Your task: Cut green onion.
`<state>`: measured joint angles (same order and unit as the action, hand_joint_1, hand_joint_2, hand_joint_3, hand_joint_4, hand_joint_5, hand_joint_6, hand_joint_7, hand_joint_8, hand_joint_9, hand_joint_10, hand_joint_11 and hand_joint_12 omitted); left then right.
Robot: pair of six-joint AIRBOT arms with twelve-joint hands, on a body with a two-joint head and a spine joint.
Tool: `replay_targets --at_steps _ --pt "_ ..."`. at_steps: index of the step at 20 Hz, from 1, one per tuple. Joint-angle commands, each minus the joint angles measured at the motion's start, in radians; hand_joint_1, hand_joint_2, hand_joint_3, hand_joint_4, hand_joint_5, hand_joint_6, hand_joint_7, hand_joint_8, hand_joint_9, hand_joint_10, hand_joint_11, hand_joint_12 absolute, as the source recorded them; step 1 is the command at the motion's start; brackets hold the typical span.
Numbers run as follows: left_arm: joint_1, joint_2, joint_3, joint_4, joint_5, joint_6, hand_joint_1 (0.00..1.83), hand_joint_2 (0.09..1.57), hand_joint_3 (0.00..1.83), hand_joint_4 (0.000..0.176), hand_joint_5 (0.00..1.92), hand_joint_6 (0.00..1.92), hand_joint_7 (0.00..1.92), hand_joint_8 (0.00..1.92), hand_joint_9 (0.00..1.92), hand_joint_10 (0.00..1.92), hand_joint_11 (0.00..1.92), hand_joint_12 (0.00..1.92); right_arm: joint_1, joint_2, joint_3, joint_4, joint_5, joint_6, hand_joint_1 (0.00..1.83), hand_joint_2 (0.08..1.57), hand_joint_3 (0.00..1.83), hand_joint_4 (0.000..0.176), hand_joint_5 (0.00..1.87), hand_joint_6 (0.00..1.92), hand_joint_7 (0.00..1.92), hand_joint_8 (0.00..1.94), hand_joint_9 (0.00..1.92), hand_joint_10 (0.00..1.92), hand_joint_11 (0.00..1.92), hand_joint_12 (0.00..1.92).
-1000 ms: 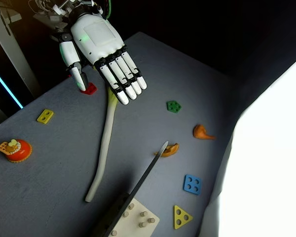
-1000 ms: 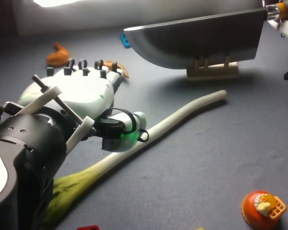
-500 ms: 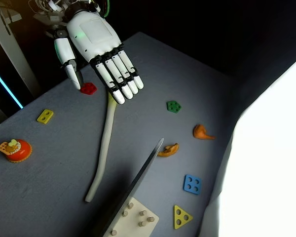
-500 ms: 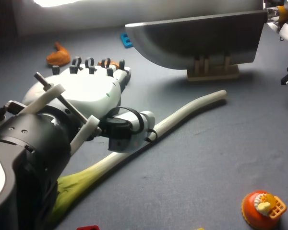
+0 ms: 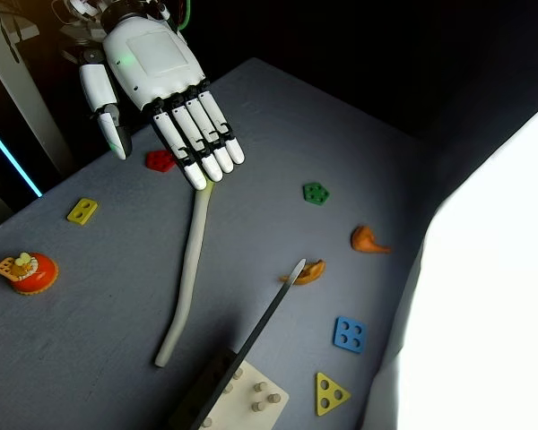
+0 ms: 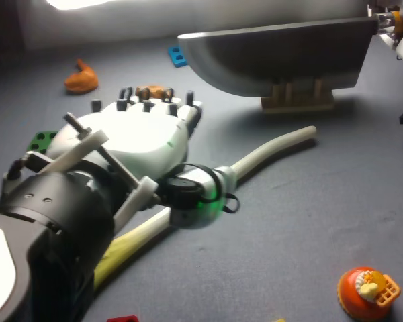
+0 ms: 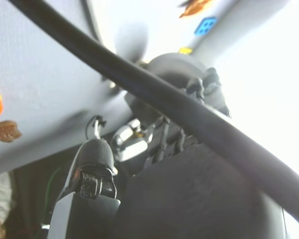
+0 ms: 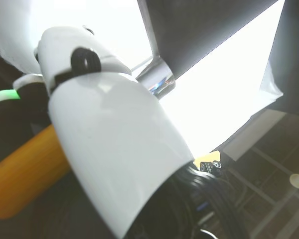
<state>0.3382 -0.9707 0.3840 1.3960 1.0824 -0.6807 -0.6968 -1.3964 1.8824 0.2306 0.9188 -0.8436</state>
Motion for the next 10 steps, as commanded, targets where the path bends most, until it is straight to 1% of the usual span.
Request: replay_targets --at_steps 1,2,3,4,5,6,7,8,9,10 --pt "-0.016 -0.003 -0.002 0.078 0.013 -0.001 0.00 1.44 0.00 0.000 0.00 0.00 0.00 0.00 0.00 0.00 0.00 0.00 0.001 0.016 0.009 0.025 0.129 0.018 1.11 1.34 0.00 0.000 0.60 1.43 0.66 1.70 0.43 1.77 0.43 1.92" --pt "-0.017 -0.005 -0.001 0.073 0.013 -0.001 0.00 1.44 0.00 0.000 0.00 0.00 0.00 0.00 0.00 0.00 0.00 0.00 -0.002 0.019 0.009 0.021 0.128 0.018 1.09 1.33 0.00 0.000 0.60 1.46 0.63 1.68 0.36 1.73 0.37 1.92" --pt "-0.019 -0.006 0.001 0.072 0.013 -0.001 0.00 1.44 0.00 0.000 0.00 0.00 0.00 0.00 0.00 0.00 0.00 0.00 -0.005 0.021 0.009 0.016 0.127 0.018 1.08 1.34 0.00 0.000 0.58 1.49 0.59 1.71 0.31 1.71 0.32 1.92" --pt "-0.020 -0.006 0.003 0.072 0.012 -0.001 0.00 1.44 0.00 0.000 0.00 0.00 0.00 0.00 0.00 0.00 0.00 0.00 -0.007 0.022 0.009 0.012 0.127 0.018 1.07 1.23 0.00 0.000 0.27 1.09 0.34 1.18 0.23 1.50 0.15 1.92" --pt "-0.022 -0.005 0.006 0.072 0.011 -0.001 0.00 1.44 0.00 0.000 0.00 0.00 0.00 0.00 0.00 0.00 0.00 0.00 -0.008 0.025 0.009 0.008 0.127 0.018 1.07 1.19 0.00 0.000 0.21 0.81 0.32 0.85 0.20 1.36 0.09 1.88" --pt "-0.022 -0.005 0.008 0.072 0.010 -0.001 0.00 1.44 0.00 0.000 0.00 0.00 0.00 0.00 0.00 0.00 0.00 0.00 -0.009 0.026 0.009 0.006 0.127 0.018 1.06 1.18 0.00 0.000 0.23 0.58 0.35 0.56 0.19 1.18 0.02 1.80" --pt "-0.023 -0.005 0.009 0.072 0.010 -0.001 0.00 1.44 0.00 0.000 0.00 0.00 0.00 0.00 0.00 0.00 0.00 0.00 -0.010 0.027 0.009 0.002 0.127 0.018 1.04 1.16 0.00 0.005 0.22 0.34 0.37 0.27 0.20 0.89 0.00 1.63" --pt "-0.023 -0.005 0.009 0.071 0.010 -0.001 0.00 1.44 0.00 0.000 0.00 0.00 0.00 0.00 0.00 0.00 0.00 0.00 -0.010 0.028 0.009 -0.001 0.127 0.018 1.03 1.14 0.00 0.018 0.21 0.18 0.35 0.11 0.21 0.62 0.00 1.43" --pt "-0.023 -0.006 0.009 0.068 0.010 -0.001 0.03 1.44 0.00 0.000 0.00 0.00 0.00 0.00 0.00 0.00 0.00 0.00 -0.012 0.030 0.009 -0.006 0.127 0.018 1.05 1.11 0.00 0.016 0.24 0.10 0.36 0.03 0.24 0.45 0.00 1.33" --pt "-0.022 -0.006 0.008 0.066 0.010 -0.001 0.01 1.44 0.00 0.000 0.00 0.00 0.00 0.00 0.00 0.00 0.00 0.00 -0.013 0.032 0.009 -0.010 0.127 0.018 1.07 1.06 0.00 0.018 0.22 0.04 0.30 0.01 0.20 0.27 0.00 1.01"
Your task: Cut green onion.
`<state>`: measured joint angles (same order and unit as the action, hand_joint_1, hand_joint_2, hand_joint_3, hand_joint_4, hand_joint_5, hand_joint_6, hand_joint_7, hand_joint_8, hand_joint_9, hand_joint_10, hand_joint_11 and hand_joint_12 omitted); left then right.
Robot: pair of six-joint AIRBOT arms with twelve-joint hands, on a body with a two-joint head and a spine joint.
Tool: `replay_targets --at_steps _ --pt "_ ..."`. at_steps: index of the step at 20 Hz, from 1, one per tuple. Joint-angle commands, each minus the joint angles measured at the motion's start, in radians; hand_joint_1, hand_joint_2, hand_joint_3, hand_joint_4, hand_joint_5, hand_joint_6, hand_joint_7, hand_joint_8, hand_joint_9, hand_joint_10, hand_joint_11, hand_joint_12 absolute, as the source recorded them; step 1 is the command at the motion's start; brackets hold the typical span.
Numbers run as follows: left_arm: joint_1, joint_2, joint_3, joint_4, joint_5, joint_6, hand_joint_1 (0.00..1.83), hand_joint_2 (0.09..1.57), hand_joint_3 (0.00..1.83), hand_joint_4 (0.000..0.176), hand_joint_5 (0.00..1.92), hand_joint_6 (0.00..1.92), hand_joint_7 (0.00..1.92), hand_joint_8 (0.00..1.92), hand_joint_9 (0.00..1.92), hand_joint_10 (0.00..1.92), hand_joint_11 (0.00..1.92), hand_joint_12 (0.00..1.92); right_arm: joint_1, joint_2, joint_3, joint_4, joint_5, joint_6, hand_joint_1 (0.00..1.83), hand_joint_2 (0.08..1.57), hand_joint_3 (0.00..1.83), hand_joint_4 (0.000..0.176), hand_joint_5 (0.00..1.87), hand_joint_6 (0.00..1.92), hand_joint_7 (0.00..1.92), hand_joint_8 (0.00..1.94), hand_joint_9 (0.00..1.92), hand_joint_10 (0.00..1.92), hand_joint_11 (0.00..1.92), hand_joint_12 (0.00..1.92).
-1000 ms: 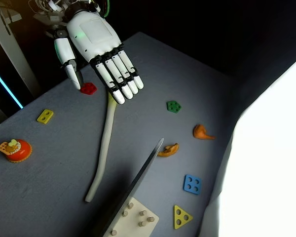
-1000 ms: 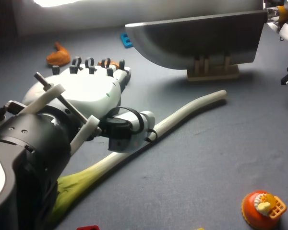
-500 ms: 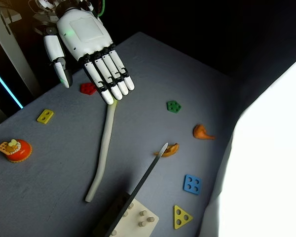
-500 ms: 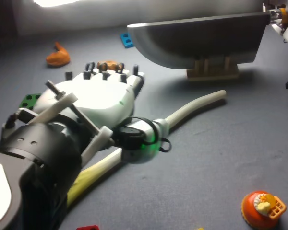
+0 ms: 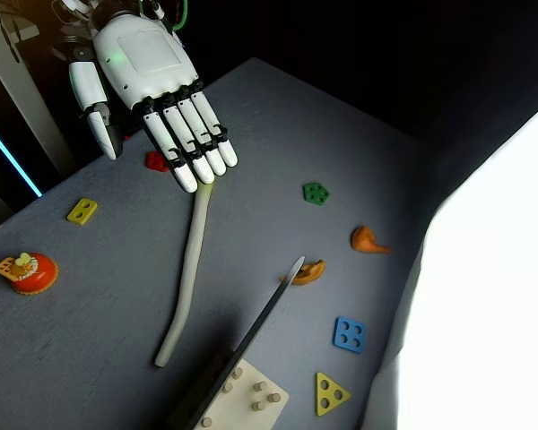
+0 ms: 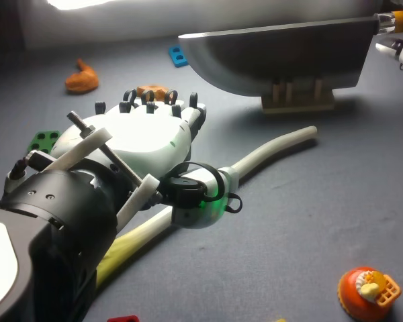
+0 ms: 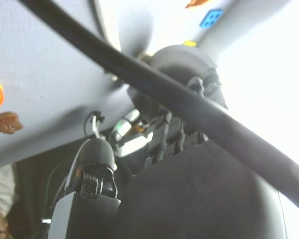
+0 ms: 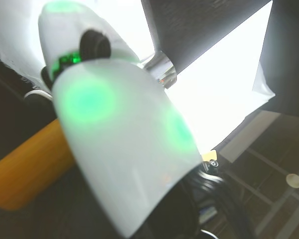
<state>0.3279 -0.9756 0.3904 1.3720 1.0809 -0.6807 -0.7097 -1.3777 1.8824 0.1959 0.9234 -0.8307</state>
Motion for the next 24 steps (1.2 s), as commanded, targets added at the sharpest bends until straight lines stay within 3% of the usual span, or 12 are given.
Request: replay_targets --at_steps 1,3,4,5,11,12,15,16,17,18,23,24 --pt "-0.010 -0.002 0.000 0.089 0.011 -0.001 0.03 1.44 0.00 0.000 0.00 0.00 0.00 0.00 0.00 0.00 0.00 0.00 -0.002 0.016 0.009 0.018 0.123 0.005 1.06 1.04 0.00 0.022 0.16 0.02 0.26 0.01 0.17 0.19 0.00 0.78" --pt "-0.008 -0.001 -0.002 0.089 0.011 -0.001 0.02 1.44 0.00 0.000 0.00 0.00 0.00 0.00 0.00 0.00 0.00 0.00 -0.007 0.022 0.009 0.002 0.123 0.005 1.00 1.01 0.00 0.034 0.06 0.00 0.16 0.00 0.10 0.09 0.00 0.41" --pt "-0.008 -0.001 -0.003 0.089 0.011 -0.001 0.05 1.43 0.00 0.000 0.01 0.00 0.00 0.00 0.00 0.00 0.00 0.00 -0.010 0.025 0.009 -0.002 0.123 0.005 0.89 0.98 0.00 0.040 0.01 0.00 0.03 0.00 0.02 0.02 0.00 0.08" --pt "-0.009 0.000 -0.005 0.089 0.011 -0.001 0.06 1.43 0.00 0.000 0.00 0.00 0.00 0.00 0.00 0.00 0.00 0.00 -0.012 0.029 0.009 -0.012 0.123 0.008 0.79 0.92 0.00 0.048 0.00 0.00 0.01 0.00 0.00 0.00 0.00 0.02" --pt "-0.008 -0.001 -0.016 0.088 0.018 -0.001 0.12 1.42 0.00 0.000 0.00 0.00 0.00 0.00 0.00 0.00 0.00 0.00 -0.014 0.066 0.009 -0.072 0.124 0.073 0.79 0.77 0.00 0.064 0.00 0.00 0.00 0.00 0.00 0.00 0.00 0.00" --pt "-0.007 -0.001 -0.016 0.088 0.019 -0.001 0.09 1.42 0.00 0.000 0.00 0.00 0.00 0.00 0.00 0.00 0.00 0.00 -0.014 0.076 0.008 -0.086 0.129 0.095 0.40 0.90 0.02 0.041 0.00 0.00 0.01 0.00 0.00 0.00 0.00 0.00" --pt "-0.006 -0.001 -0.016 0.088 0.019 -0.001 0.11 1.42 0.00 0.000 0.01 0.00 0.01 0.00 0.00 0.00 0.00 0.00 -0.014 0.120 -0.011 -0.115 0.169 0.119 0.12 1.02 0.02 0.032 0.12 0.02 0.10 0.01 0.06 0.02 0.01 0.02" --pt "-0.005 -0.001 -0.016 0.088 0.019 -0.001 0.08 1.42 0.00 0.000 0.00 0.00 0.00 0.00 0.00 0.00 0.00 0.00 -0.013 0.137 -0.026 -0.118 0.189 0.118 0.08 1.06 0.00 0.027 0.18 0.01 0.12 0.00 0.10 0.00 0.00 0.17" --pt "-0.004 0.000 -0.017 0.088 0.019 -0.001 0.11 1.41 0.00 0.000 0.01 0.00 0.00 0.00 0.00 0.00 0.00 0.00 0.001 0.163 -0.053 -0.126 0.195 0.118 0.08 1.10 0.00 0.014 0.33 0.02 0.21 0.01 0.21 0.02 0.00 0.62" --pt "-0.005 0.000 -0.017 0.088 0.019 -0.001 0.15 1.41 0.00 0.000 0.02 0.00 0.01 0.00 0.00 0.00 0.00 0.00 0.015 0.192 -0.089 -0.129 0.189 0.115 0.08 1.11 0.00 0.006 0.36 0.02 0.25 0.01 0.24 0.03 0.00 0.80" --pt "-0.009 -0.001 -0.017 0.088 0.021 -0.001 0.15 1.40 0.00 0.000 0.01 0.00 0.01 0.00 0.00 0.00 0.01 0.01 0.138 0.378 -0.373 -0.136 0.141 0.038 0.09 1.11 0.00 0.000 0.33 0.00 0.28 0.01 0.27 0.03 0.00 0.94" --pt "-0.009 -0.001 -0.018 0.088 0.021 -0.001 0.17 1.39 0.00 0.000 0.03 0.01 0.02 0.01 0.02 0.01 0.03 0.02 0.164 0.416 -0.436 -0.136 0.101 0.023 0.09 1.11 0.00 0.000 0.39 0.02 0.43 0.05 0.43 0.09 0.00 1.27"
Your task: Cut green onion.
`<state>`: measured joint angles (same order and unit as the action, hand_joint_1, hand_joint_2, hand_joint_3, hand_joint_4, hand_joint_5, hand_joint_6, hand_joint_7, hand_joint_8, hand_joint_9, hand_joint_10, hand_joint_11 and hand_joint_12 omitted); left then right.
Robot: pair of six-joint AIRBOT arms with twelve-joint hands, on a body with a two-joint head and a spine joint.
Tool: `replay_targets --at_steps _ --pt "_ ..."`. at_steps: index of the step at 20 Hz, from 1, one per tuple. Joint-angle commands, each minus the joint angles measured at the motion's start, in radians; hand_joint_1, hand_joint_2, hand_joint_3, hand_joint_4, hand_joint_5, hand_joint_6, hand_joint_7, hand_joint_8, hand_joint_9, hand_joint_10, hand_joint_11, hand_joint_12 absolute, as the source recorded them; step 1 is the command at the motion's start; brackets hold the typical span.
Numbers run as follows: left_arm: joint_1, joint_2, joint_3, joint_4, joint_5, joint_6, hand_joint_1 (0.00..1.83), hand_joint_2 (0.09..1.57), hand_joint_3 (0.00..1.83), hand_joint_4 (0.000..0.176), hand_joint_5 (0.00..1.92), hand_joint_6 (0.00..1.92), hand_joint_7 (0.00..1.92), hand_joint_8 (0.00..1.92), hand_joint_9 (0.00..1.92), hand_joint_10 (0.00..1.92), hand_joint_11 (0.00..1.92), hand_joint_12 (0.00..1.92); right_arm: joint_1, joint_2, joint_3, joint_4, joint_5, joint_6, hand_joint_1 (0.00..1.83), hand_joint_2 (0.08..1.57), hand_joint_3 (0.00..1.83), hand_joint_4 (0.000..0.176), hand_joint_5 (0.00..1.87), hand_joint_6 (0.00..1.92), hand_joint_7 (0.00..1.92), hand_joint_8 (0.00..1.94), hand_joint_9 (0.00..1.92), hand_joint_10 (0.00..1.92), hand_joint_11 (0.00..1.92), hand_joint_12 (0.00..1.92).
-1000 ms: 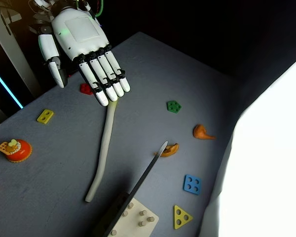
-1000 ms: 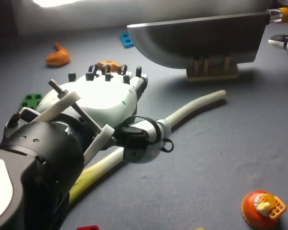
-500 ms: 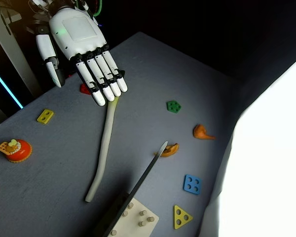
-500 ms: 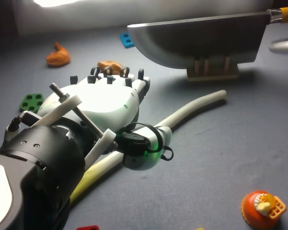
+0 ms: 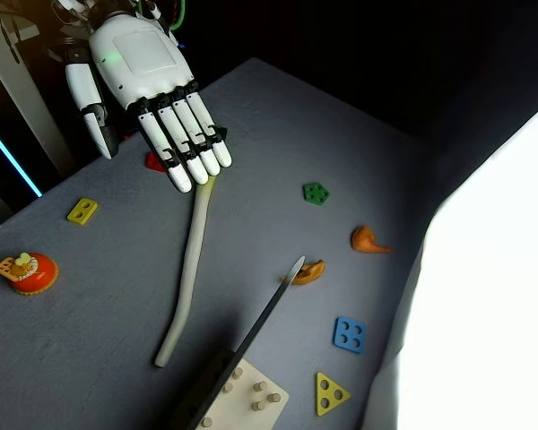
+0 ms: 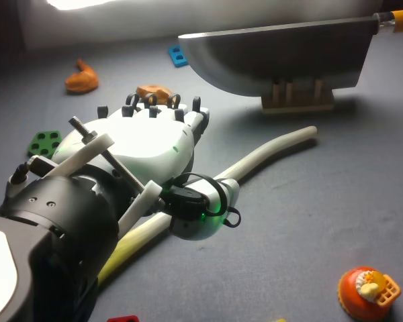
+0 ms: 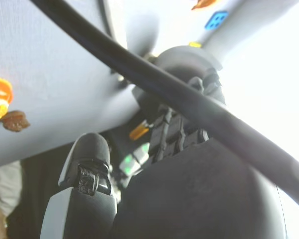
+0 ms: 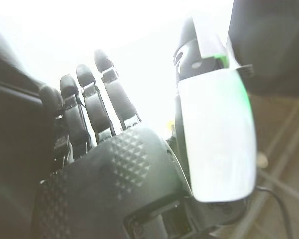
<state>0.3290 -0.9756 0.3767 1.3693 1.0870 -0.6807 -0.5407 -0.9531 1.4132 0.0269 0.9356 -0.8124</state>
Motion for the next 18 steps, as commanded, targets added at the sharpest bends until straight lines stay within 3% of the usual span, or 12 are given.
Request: replay_targets --at_steps 1,2,3,4,5,6,7,8,9,12,16,18 --pt "-0.009 -0.001 -0.005 0.090 0.015 -0.001 0.11 1.40 0.00 0.000 0.13 0.01 0.13 0.06 0.14 0.00 0.01 0.38 0.027 0.036 -0.043 0.044 0.061 -0.014 0.10 1.13 0.00 0.000 0.63 0.18 0.71 0.25 0.51 0.80 0.09 1.64" --pt "-0.008 -0.001 -0.006 0.090 0.016 -0.001 0.11 1.40 0.00 0.000 0.20 0.01 0.27 0.04 0.24 0.02 0.00 0.64 0.046 0.068 -0.106 0.068 0.056 -0.052 0.10 1.13 0.00 0.000 0.75 0.28 0.84 0.36 0.57 1.12 0.19 1.75" --pt "-0.008 -0.001 -0.006 0.090 0.017 -0.001 0.11 1.40 0.00 0.000 0.27 0.02 0.41 0.03 0.36 0.04 0.00 0.88 0.055 0.091 -0.149 0.086 0.056 -0.095 0.12 1.13 0.00 0.000 0.84 0.38 0.89 0.53 0.61 1.25 0.24 1.83" --pt "-0.008 -0.001 -0.006 0.090 0.017 0.000 0.11 1.40 0.00 0.000 0.27 0.02 0.41 0.03 0.36 0.04 0.00 0.88 0.065 0.122 -0.221 0.115 0.048 -0.159 0.12 1.13 0.00 0.000 0.84 0.38 0.89 0.53 0.61 1.25 0.24 1.83" --pt "-0.008 -0.001 -0.006 0.090 0.020 0.000 0.15 1.41 0.00 0.000 0.58 0.05 0.77 0.06 0.74 0.17 0.19 1.34 0.076 0.152 -0.279 0.140 0.020 -0.205 0.05 1.16 0.00 0.000 0.83 0.95 0.85 1.20 0.61 1.61 0.35 1.92" --pt "-0.008 -0.001 -0.005 0.090 0.022 0.000 0.15 1.41 0.00 0.000 0.58 0.05 0.77 0.06 0.74 0.17 0.19 1.34 0.081 0.180 -0.335 0.162 -0.014 -0.231 0.05 1.16 0.00 0.000 0.83 0.95 0.85 1.20 0.61 1.61 0.35 1.92" --pt "-0.008 0.000 -0.003 0.091 0.022 0.000 0.18 1.42 0.00 0.000 0.85 0.07 0.87 0.37 0.64 0.99 0.35 1.63 0.081 0.211 -0.389 0.186 -0.042 -0.243 0.00 1.17 0.00 0.000 0.86 1.19 0.96 1.43 0.74 1.86 0.53 1.92" --pt "-0.007 0.000 -0.002 0.092 0.022 0.000 0.21 1.44 0.00 0.000 0.83 0.50 0.80 0.90 0.66 1.34 0.43 1.77 0.078 0.234 -0.431 0.214 -0.053 -0.265 0.00 1.18 0.00 0.000 0.99 1.36 1.10 1.44 0.92 1.84 0.69 1.92" --pt "-0.007 0.000 -0.001 0.093 0.022 0.000 0.18 1.45 0.00 0.000 0.72 0.89 0.72 1.20 0.64 1.51 0.45 1.83 0.071 0.260 -0.478 0.240 -0.055 -0.294 0.00 1.19 0.01 0.000 0.99 1.36 1.14 1.40 0.98 1.79 0.74 1.92" --pt "-0.007 -0.001 -0.002 0.096 0.024 0.000 0.28 1.43 0.00 0.000 0.64 1.11 0.62 1.47 0.58 1.74 0.44 1.92 0.028 0.324 -0.599 0.269 -0.054 -0.339 0.00 1.22 0.01 0.000 0.93 1.28 1.13 1.33 1.00 1.71 0.76 1.92" --pt "-0.004 0.000 -0.002 0.096 0.026 0.000 0.28 1.42 0.00 0.000 0.64 1.15 0.64 1.47 0.57 1.72 0.42 1.92 -0.097 0.354 -0.686 0.272 0.067 -0.381 0.00 1.21 0.00 0.000 0.92 1.29 1.13 1.38 1.00 1.77 0.78 1.92" --pt "-0.005 0.000 -0.001 0.096 0.026 0.000 0.26 1.41 0.00 0.000 0.75 0.90 0.73 1.35 0.63 1.62 0.40 1.91 -0.164 0.355 -0.709 0.281 0.169 -0.420 0.00 1.23 0.01 0.000 0.93 1.49 1.12 1.49 1.01 1.85 0.82 1.92"
